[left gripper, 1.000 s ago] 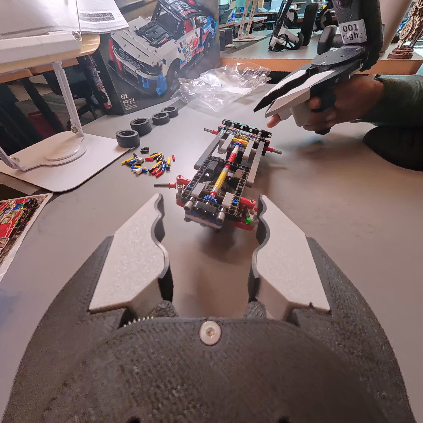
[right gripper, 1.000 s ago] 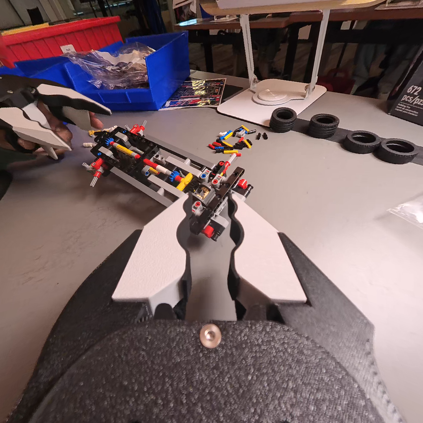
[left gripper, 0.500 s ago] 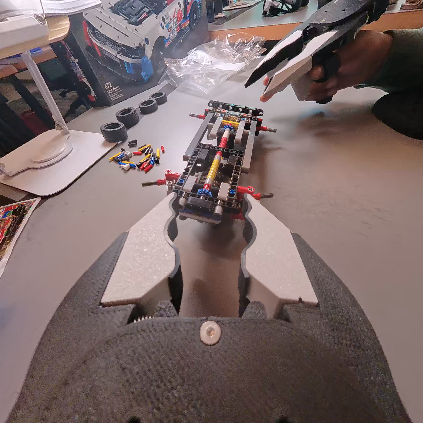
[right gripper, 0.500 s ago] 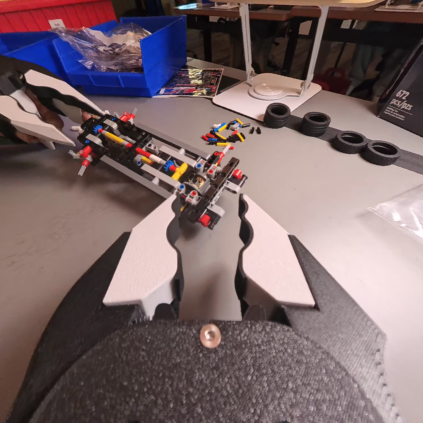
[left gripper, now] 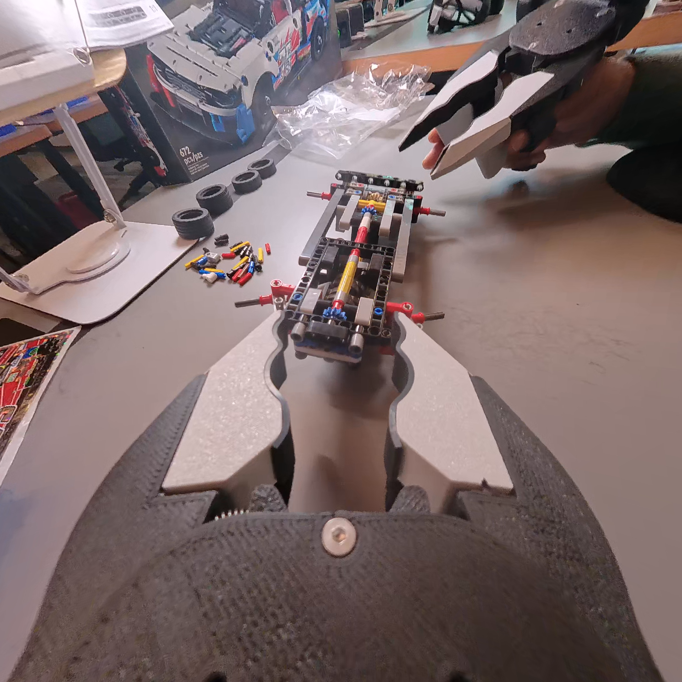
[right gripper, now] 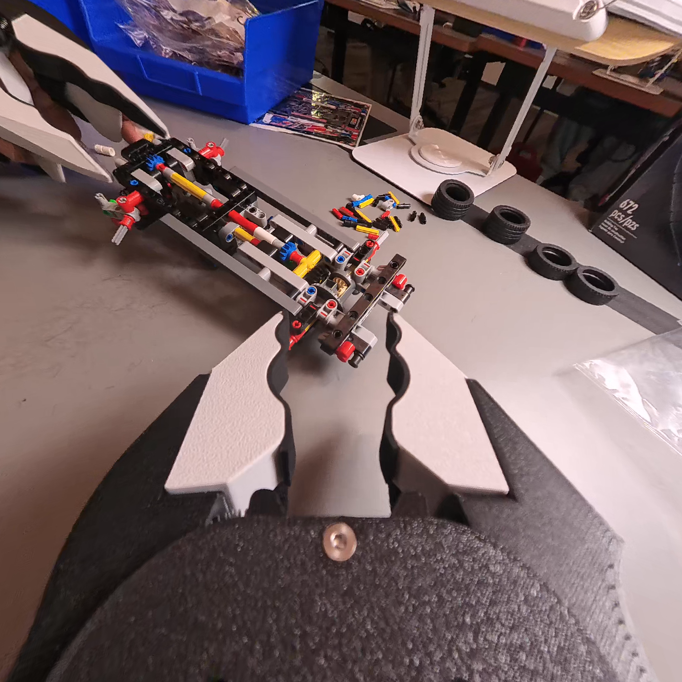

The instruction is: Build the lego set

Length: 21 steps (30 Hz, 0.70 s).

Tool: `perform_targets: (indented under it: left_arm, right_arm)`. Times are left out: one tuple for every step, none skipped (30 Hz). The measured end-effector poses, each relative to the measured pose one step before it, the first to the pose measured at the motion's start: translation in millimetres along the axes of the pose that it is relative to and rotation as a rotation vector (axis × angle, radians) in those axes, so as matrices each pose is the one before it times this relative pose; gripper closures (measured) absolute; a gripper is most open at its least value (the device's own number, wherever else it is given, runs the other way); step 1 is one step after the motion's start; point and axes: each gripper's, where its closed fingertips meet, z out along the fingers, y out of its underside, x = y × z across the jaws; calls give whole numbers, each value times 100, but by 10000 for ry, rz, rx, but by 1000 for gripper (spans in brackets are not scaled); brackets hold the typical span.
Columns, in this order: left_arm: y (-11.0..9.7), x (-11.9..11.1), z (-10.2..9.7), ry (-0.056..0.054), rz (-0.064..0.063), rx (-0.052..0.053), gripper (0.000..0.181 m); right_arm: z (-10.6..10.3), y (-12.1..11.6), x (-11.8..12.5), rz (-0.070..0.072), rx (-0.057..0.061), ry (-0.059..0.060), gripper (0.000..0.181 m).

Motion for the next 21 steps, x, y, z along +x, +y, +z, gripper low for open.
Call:
perform_targets:
  left_arm:
    - [-370,-29,-163,18,-80,213,124]
    - [-524,-68,-251,30,-139,309,122]
    - [-608,-203,-326,-36,-166,354,120]
    - [-639,-359,-373,-148,-124,358,118]
    - [-649,-563,-395,-295,-67,355,117]
    - [-672,-766,-413,-433,-53,341,117]
    - [-683,-891,-402,-525,-86,333,118]
    - [-681,-1027,-380,-622,-102,329,119]
    - [-623,-1011,-342,-622,-64,293,119]
    - [-535,-803,-283,-504,2,245,120]
    - [-405,-707,-224,-466,57,161,124]
    - [-193,-696,-144,-476,82,50,128]
    - [-96,-402,-63,-280,85,25,128]
    - [-61,-132,-16,-107,46,30,128]
    - [-18,-138,50,-115,19,-2,128]
    - [-11,-185,89,-136,64,-28,129]
    - [-79,-146,146,-106,114,-24,129]
    - [-152,-136,227,-80,98,-23,130]
    - [-220,-242,309,-119,61,-20,132]
    - [-267,-315,391,-143,57,7,133]
    - [-283,-350,488,-132,73,6,136]
  right_arm:
    - [-50,-202,91,8,122,56,132]
    - [-82,-215,164,57,143,81,132]
    - [-111,-259,221,78,175,101,131]
    - [-133,-319,292,100,215,130,131]
    - [-161,-415,387,139,276,177,132]
    - [-150,-446,402,170,302,171,133]
    - [-146,-425,442,188,283,192,134]
    - [-120,-346,460,171,245,209,136]
    - [-107,-336,395,123,238,187,137]
    - [-104,-310,353,80,222,185,138]
    - [-64,-254,307,56,175,182,140]
    - [-46,-206,254,37,147,164,142]
    - [-18,-200,98,38,144,88,144]
    - [6,-156,-16,44,115,28,146]
    - [62,-110,-29,54,69,29,148]
    - [152,-148,-117,29,49,-50,148]
    - [257,-227,-80,2,37,-56,149]
    - [375,-327,27,-14,34,-29,151]
    - [529,-401,32,-82,3,-86,151]
    - [642,-514,192,-147,3,-46,152]
    - [746,-725,445,-188,84,50,153]
